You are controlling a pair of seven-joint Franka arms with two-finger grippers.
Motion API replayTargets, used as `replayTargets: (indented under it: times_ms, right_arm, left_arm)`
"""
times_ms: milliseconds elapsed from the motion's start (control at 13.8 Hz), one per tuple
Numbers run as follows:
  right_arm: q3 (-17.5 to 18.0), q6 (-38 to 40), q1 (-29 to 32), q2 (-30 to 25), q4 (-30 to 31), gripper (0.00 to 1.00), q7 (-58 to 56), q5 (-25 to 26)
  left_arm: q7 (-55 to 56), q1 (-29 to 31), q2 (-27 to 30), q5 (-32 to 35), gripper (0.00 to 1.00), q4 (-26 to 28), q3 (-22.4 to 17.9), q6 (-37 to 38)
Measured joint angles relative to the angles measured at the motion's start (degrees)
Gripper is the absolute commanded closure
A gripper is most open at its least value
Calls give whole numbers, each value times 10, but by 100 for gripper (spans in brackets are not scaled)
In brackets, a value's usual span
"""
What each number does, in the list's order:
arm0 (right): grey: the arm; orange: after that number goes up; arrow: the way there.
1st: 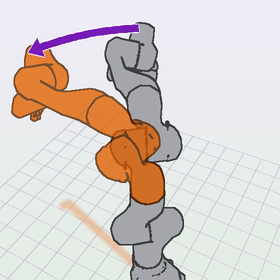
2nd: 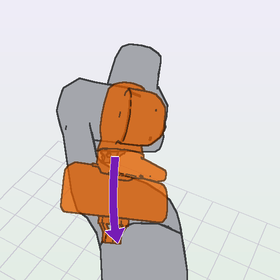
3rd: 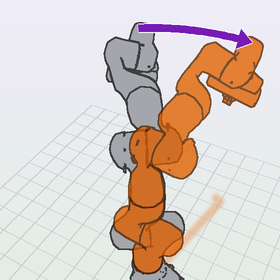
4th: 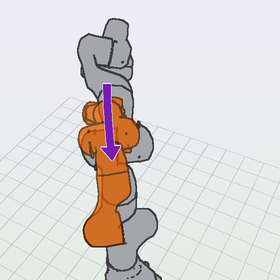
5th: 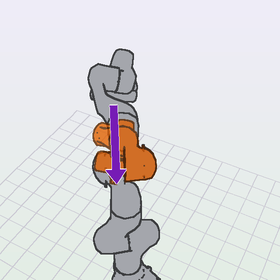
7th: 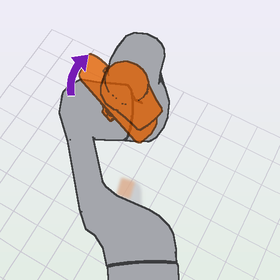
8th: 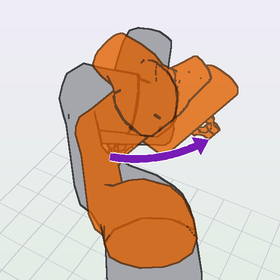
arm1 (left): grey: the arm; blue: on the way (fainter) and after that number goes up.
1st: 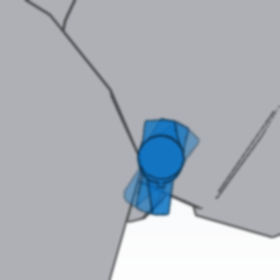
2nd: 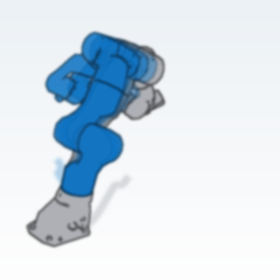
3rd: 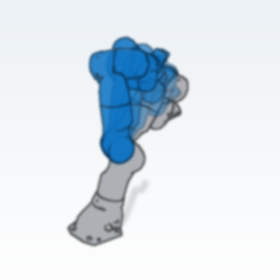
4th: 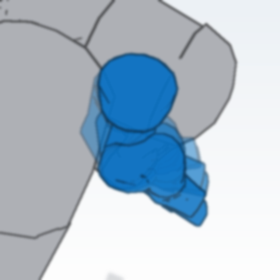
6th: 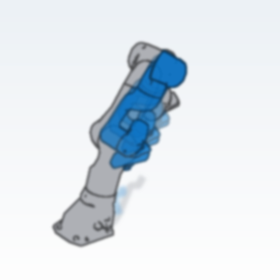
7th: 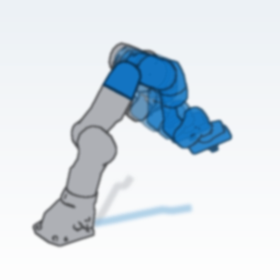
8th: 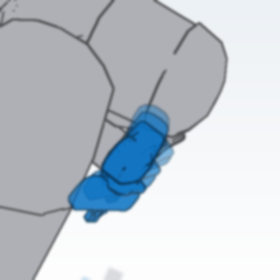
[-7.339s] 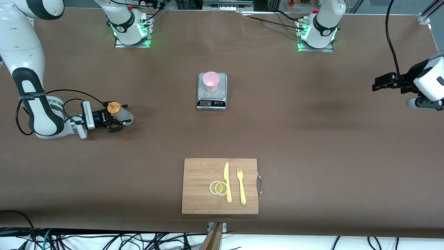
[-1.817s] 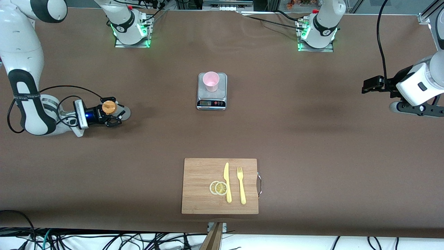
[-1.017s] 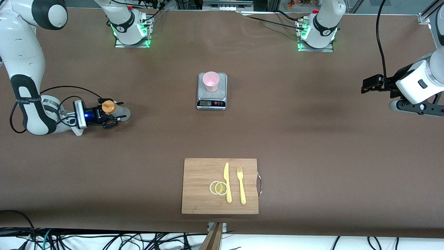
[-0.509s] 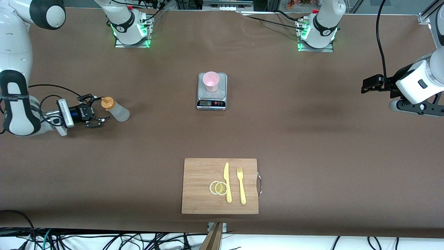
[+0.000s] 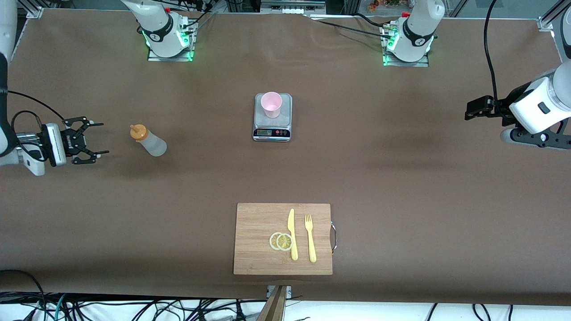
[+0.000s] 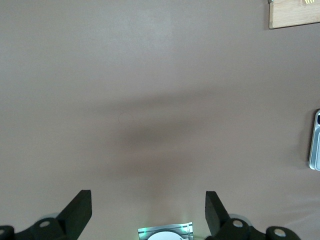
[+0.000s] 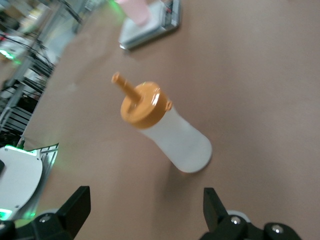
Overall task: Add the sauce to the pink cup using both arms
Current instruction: 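Open the right gripper and draw it back from the bottle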
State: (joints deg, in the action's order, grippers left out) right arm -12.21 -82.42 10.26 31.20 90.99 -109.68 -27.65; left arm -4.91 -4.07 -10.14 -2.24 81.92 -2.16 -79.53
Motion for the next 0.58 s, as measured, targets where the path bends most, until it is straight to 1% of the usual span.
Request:
replayTargets:
  times_ms: [145,291,436,581]
  right_arm:
    - [0,-31,-32,-54,21,0,98,34]
    - [0,-64,-61,-95,44,0,193,75]
    - [3,-82,-86,-128,58,0,290,106]
    - [17,-96,-94,-148,62,0,380,144]
  left_arm:
    - [0,0,0,0,0,0,0,0]
    - [0,0,0,0,0,0,0,0]
    - [0,0,0,0,0,0,0,0]
    - [0,0,0,0,0,0,0,0]
